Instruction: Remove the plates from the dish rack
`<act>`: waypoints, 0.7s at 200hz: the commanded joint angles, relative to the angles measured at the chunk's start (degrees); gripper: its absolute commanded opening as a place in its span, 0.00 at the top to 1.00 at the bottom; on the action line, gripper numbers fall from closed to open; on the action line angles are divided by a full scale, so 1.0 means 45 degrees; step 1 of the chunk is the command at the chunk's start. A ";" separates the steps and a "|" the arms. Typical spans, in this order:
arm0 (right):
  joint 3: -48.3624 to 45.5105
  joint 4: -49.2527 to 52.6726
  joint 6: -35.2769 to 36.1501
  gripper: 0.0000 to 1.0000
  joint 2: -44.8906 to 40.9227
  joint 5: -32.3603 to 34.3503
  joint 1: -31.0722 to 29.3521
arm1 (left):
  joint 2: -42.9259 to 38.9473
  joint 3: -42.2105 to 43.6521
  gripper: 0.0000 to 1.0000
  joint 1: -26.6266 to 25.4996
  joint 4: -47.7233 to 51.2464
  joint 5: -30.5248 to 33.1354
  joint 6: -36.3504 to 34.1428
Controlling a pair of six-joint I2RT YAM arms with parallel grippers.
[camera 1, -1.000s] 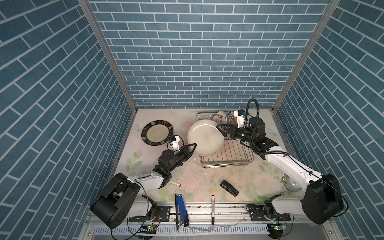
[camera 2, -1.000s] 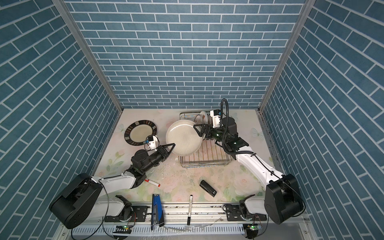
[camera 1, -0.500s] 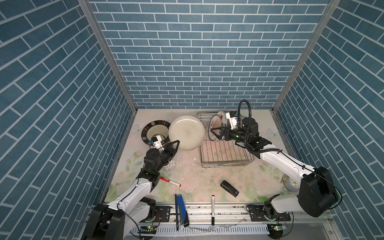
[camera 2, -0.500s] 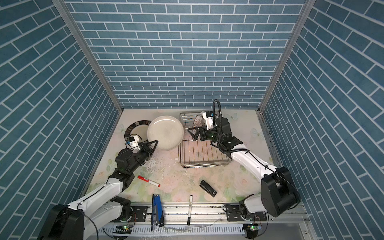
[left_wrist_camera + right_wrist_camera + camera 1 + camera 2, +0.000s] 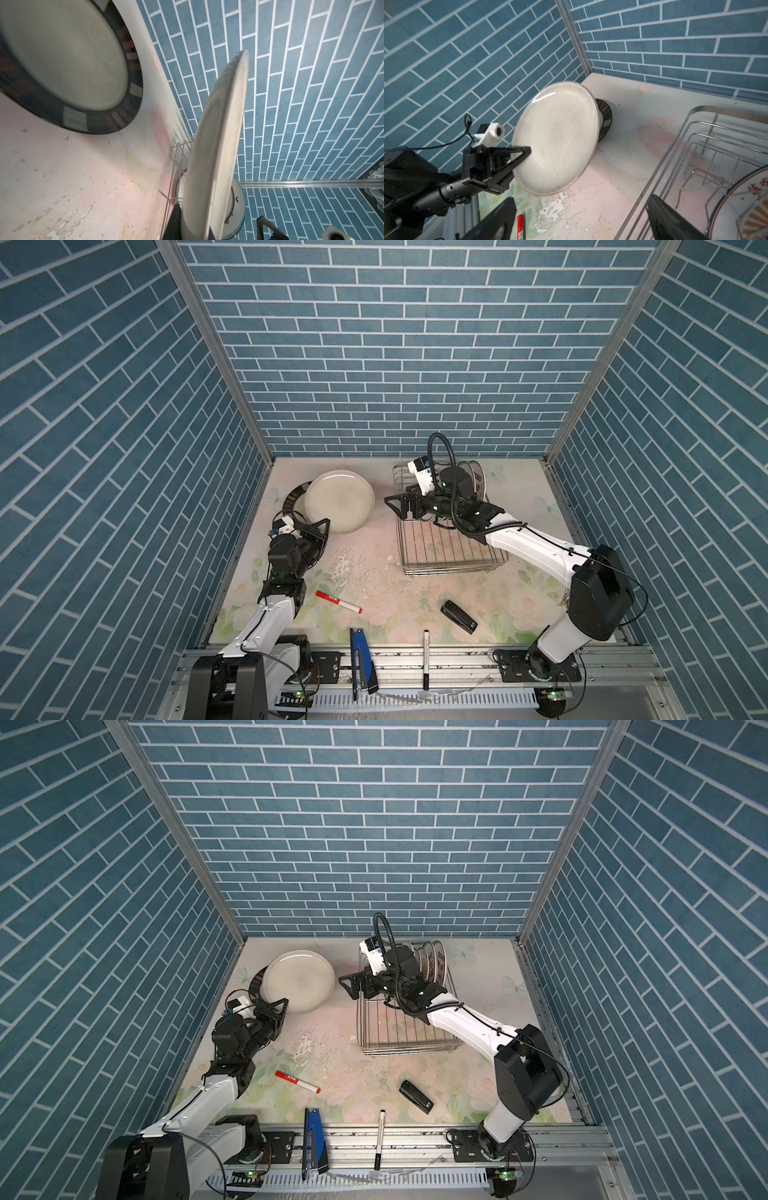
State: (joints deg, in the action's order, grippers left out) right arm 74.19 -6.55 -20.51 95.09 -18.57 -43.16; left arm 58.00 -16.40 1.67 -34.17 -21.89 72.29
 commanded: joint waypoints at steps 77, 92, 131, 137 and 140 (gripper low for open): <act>0.4752 0.1602 0.0329 0.01 0.4153 -0.0434 -0.0458 | 0.2905 -0.1037 1.00 0.1721 -0.3151 -0.0095 -0.0040; 0.5333 0.1897 0.0321 0.01 0.4672 -0.0493 -0.0500 | 0.3479 -0.1229 1.00 0.1917 -0.3314 -0.0009 -0.0047; 0.6180 0.2054 0.0418 0.01 0.5639 -0.0679 -0.0632 | 0.4961 -0.1822 1.00 0.2045 -0.3658 0.0336 -0.0021; 0.6365 0.2143 0.0439 0.01 0.5799 -0.0724 -0.0662 | 0.5166 -0.1893 1.00 0.2050 -0.3833 0.0298 0.0025; 0.6464 0.2198 0.0437 0.01 0.5890 -0.0797 -0.0663 | 0.5284 -0.1937 1.00 0.2050 -0.3898 0.0321 0.0046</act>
State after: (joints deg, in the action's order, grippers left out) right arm 98.98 1.93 -20.45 119.26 -20.12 -45.50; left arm 80.14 -20.82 10.52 -39.62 -20.21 72.51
